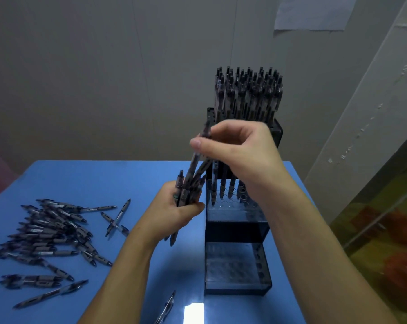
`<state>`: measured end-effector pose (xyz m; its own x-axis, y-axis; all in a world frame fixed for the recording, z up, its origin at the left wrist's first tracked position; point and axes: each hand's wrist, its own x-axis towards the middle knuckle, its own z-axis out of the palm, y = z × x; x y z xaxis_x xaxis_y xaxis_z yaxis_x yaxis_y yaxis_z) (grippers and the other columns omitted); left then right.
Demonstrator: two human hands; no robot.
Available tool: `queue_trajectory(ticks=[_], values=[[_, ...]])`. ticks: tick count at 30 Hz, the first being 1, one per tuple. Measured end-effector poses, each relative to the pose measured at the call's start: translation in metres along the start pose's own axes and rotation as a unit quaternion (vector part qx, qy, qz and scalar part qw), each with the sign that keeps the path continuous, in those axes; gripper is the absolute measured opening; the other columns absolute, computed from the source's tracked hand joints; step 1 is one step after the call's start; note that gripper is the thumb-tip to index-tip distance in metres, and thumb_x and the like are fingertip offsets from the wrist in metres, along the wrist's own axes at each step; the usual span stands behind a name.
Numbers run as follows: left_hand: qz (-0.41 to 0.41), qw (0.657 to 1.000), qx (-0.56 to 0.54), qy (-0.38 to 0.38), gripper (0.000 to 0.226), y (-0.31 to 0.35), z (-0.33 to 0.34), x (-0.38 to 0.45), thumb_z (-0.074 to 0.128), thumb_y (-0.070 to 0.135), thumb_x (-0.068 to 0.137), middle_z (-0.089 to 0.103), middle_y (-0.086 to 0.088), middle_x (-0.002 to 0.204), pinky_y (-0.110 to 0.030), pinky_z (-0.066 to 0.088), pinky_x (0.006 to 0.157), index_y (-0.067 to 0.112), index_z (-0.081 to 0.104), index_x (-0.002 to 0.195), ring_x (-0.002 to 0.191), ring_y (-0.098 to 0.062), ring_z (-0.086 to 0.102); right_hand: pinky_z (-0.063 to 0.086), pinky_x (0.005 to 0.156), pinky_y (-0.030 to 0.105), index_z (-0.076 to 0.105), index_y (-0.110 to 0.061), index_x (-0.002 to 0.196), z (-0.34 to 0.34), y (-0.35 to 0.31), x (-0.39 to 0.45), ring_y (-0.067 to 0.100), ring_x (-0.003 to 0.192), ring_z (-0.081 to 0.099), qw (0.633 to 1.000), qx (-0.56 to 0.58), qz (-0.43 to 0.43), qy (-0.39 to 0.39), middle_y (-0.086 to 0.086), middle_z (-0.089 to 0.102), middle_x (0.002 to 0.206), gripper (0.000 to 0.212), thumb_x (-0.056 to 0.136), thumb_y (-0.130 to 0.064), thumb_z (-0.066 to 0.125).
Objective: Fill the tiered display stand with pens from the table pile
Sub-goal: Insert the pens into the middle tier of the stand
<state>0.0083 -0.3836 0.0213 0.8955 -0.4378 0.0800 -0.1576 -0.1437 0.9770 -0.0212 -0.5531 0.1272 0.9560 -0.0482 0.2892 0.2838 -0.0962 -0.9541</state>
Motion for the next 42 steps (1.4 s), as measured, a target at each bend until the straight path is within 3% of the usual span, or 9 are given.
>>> queue_trajectory(ticks=[3,7,11,14,19,26,32,36,42], values=[[-0.001,0.999,-0.037,-0.002,0.022,-0.004,-0.002,-0.001,0.065,0.002,0.083,0.039,-0.003,0.055,-0.03,0.033,0.047,0.013,0.05,0.072,0.045,-0.018,0.035,0.059,0.074,0.027,0.076,-0.001,0.094,-0.009,-0.01,0.001,0.015,0.075,0.07,0.997,0.061,-0.041,0.039,0.008,0.076,0.084,0.015,0.082,-0.008,0.081],[-0.008,0.997,-0.068,0.02,0.025,-0.008,-0.008,0.0,0.063,-0.006,0.093,0.037,-0.001,0.054,-0.027,0.031,0.046,0.009,0.048,0.08,0.045,-0.016,0.031,0.063,0.07,0.036,0.076,-0.002,0.095,-0.024,-0.021,0.0,0.025,0.073,0.073,0.982,0.117,-0.083,0.124,0.011,0.078,0.083,0.011,0.085,-0.006,0.079],[-0.014,0.996,-0.074,0.054,0.024,-0.014,-0.015,0.002,0.058,-0.007,0.098,0.038,0.0,0.055,-0.029,0.032,0.046,0.007,0.046,0.082,0.046,-0.016,0.032,0.064,0.069,0.04,0.079,-0.007,0.088,-0.035,-0.021,-0.004,0.028,0.07,0.076,0.976,0.058,-0.093,0.188,0.01,0.078,0.078,0.008,0.082,-0.01,0.084],[-0.016,0.994,-0.08,0.07,0.022,-0.016,-0.017,0.005,0.058,-0.006,0.098,0.04,0.002,0.055,-0.029,0.033,0.046,0.007,0.047,0.084,0.047,-0.016,0.034,0.064,0.069,0.038,0.081,-0.014,0.087,-0.038,-0.01,-0.009,0.023,0.067,0.077,0.972,-0.053,-0.073,0.216,0.003,0.078,0.074,0.011,0.079,-0.017,0.088],[-0.011,0.993,-0.078,0.083,0.021,-0.017,-0.016,0.008,0.06,-0.006,0.098,0.04,-0.001,0.059,-0.032,0.032,0.047,0.007,0.048,0.085,0.049,-0.018,0.034,0.064,0.073,0.033,0.081,-0.022,0.08,-0.029,0.016,-0.012,0.008,0.064,0.074,0.953,-0.191,-0.013,0.234,-0.007,0.075,0.066,0.01,0.078,-0.027,0.09],[-0.011,0.992,-0.077,0.095,0.02,-0.019,-0.014,0.01,0.061,-0.005,0.097,0.041,-0.002,0.06,-0.033,0.032,0.049,0.009,0.051,0.087,0.049,-0.018,0.035,0.055,0.067,0.011,0.081,-0.019,0.082,-0.018,0.036,-0.011,-0.003,0.063,0.068,0.939,-0.264,0.021,0.222,-0.017,0.068,0.061,0.012,0.083,-0.031,0.085],[-0.012,0.992,-0.076,0.098,0.02,-0.02,-0.014,0.011,0.061,-0.005,0.097,0.043,0.0,0.06,-0.031,0.033,0.048,0.009,0.051,0.087,0.049,-0.017,0.036,0.056,0.077,0.018,0.081,-0.018,0.085,-0.012,0.045,-0.01,0.0,0.068,0.068,0.931,-0.288,0.035,0.22,-0.014,0.071,0.068,0.018,0.085,-0.036,0.082],[-0.01,0.993,-0.071,0.097,0.019,-0.02,-0.013,0.012,0.062,-0.004,0.097,0.044,0.001,0.058,-0.031,0.035,0.047,0.009,0.052,0.087,0.048,-0.015,0.038,0.057,0.079,0.027,0.078,-0.016,0.071,-0.008,0.049,-0.009,0.015,0.067,0.069,0.919,-0.322,0.054,0.221,-0.003,0.07,0.061,0.03,0.089,-0.041,0.077],[-0.006,0.992,-0.077,0.099,0.021,-0.019,-0.012,0.012,0.061,-0.006,0.097,0.044,0.002,0.058,-0.031,0.034,0.047,0.01,0.052,0.086,0.048,-0.015,0.037,0.059,0.074,0.034,0.069,-0.011,0.059,-0.004,0.056,-0.009,0.022,0.059,0.066,0.902,-0.376,0.076,0.198,0.002,0.064,0.053,0.043,0.093,-0.037,0.071]])
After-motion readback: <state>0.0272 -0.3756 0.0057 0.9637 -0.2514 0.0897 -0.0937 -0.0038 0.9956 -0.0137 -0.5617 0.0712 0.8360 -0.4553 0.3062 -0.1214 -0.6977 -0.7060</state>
